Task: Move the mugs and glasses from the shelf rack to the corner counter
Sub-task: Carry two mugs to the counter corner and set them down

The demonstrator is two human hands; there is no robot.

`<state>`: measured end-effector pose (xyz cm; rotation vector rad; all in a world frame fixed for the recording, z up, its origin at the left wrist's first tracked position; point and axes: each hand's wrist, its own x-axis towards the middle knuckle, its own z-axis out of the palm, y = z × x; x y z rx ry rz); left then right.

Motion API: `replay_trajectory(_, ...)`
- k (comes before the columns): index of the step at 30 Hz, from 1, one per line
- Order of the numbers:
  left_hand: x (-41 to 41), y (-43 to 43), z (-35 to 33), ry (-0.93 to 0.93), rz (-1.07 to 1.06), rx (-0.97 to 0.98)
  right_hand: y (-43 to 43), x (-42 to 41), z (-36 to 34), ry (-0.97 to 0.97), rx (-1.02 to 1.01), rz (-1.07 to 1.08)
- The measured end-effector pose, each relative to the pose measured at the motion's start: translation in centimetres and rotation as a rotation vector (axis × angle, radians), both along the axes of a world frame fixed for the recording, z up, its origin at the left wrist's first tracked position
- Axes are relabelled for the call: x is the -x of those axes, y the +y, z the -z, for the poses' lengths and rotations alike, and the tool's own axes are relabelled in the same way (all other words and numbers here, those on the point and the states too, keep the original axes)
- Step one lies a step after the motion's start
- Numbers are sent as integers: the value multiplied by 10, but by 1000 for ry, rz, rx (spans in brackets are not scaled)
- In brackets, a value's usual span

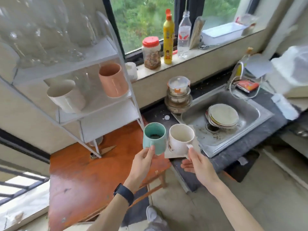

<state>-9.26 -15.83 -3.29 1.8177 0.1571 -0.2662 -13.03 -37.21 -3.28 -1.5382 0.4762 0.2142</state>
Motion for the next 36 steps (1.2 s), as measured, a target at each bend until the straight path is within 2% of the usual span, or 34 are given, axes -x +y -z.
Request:
replay_trajectory(7,55,-194,-13,69,257,149,-156,120,-5,-30,70,310)
replay_trajectory(11,89,-298,-25,109,501,163,-239,192,-18,-44,101,511)
replay_trajectory(19,145,-488,-65,-6,912,133,-371,301,-50,-121,149,941)
replay_trajectory(27,172,-654,-95,-56,1169,225,-484,352,-74,-205,216,1248)
replay_trajectory(36,153,-822,-114,-61,1329,240,-606,369,-107,-186,202,1446)
